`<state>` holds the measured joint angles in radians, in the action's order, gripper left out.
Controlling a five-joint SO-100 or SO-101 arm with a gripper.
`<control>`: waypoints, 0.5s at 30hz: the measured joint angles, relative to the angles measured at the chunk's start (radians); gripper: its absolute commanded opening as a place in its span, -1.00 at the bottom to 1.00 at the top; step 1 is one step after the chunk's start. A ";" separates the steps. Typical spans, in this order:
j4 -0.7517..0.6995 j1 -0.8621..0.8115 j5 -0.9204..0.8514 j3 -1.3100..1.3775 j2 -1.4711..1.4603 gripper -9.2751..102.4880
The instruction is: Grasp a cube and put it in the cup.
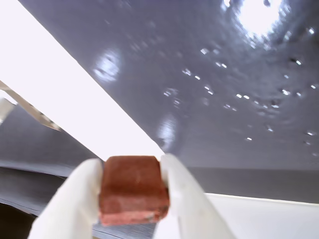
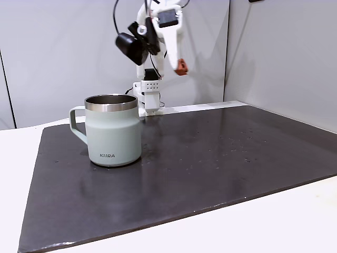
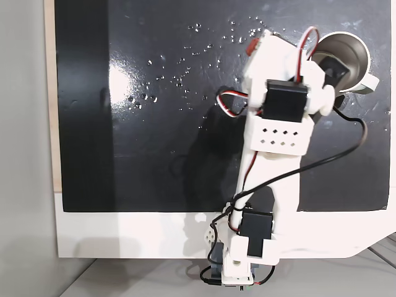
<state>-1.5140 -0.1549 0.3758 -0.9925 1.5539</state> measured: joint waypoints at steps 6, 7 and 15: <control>-0.061 -0.158 -0.035 0.086 0.000 -0.83; -0.067 -0.184 -0.043 0.097 -0.006 -0.83; -0.121 -0.333 -0.092 0.236 -0.149 -0.83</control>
<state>-1.6352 -0.4878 0.2838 -0.7563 1.4051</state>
